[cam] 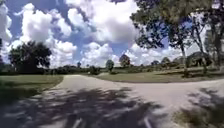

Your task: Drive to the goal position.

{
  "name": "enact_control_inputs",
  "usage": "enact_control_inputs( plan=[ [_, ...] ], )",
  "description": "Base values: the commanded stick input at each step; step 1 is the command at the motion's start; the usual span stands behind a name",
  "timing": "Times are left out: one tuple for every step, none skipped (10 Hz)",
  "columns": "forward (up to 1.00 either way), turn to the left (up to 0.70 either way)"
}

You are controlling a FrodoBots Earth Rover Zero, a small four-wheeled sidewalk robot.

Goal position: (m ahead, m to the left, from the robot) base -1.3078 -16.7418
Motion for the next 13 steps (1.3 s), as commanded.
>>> enact_control_inputs(
  plan=[
    [0.7,-0.05],
    [0.7,-0.2],
    [0.7,-0.35],
    [0.7,-0.35],
    [0.7,-0.35],
    [0.7,-0.35],
    [0.7,-0.35],
    [0.7,-0.35],
    [0.7,-0.35],
    [0.7,-0.35],
    [0.7,-0.35],
    [0.7,-0.35],
    [0.7,-0.35]
  ],
)
